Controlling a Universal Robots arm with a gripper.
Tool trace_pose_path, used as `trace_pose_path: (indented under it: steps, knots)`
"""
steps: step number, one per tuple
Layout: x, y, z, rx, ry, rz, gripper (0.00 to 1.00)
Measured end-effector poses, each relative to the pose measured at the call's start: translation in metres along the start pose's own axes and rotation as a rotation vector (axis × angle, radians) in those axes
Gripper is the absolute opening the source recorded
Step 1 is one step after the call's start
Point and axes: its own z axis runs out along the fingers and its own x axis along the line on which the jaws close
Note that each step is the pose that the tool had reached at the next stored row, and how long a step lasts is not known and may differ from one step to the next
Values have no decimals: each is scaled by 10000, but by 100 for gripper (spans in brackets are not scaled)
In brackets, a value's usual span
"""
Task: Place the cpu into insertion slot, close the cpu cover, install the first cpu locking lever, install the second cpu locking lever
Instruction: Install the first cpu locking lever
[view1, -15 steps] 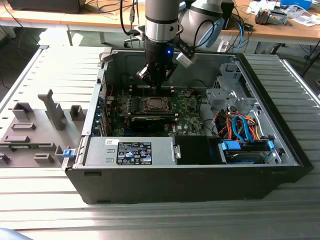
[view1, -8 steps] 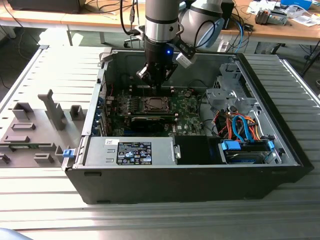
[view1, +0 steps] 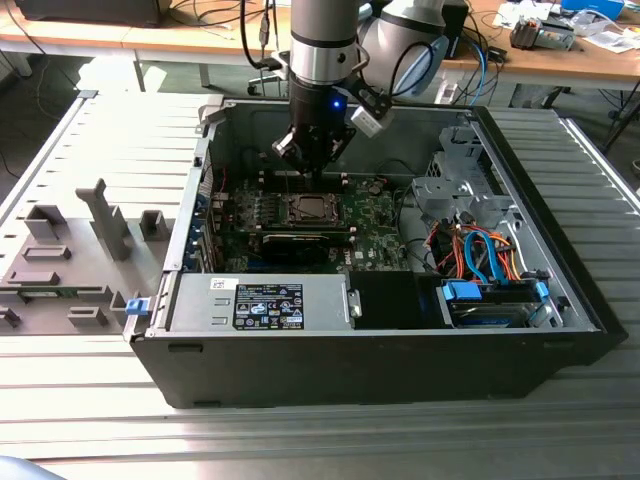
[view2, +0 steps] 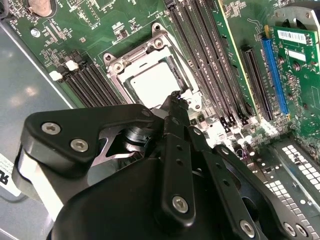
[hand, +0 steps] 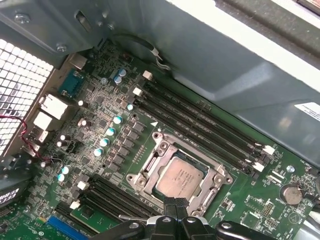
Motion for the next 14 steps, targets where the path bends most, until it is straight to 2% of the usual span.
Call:
trace_pose_path:
  steps: [10,14]
  knots:
    - [-2,-1,0,19,27,442,11]
    - [-2,-1,1,31,49,903,11]
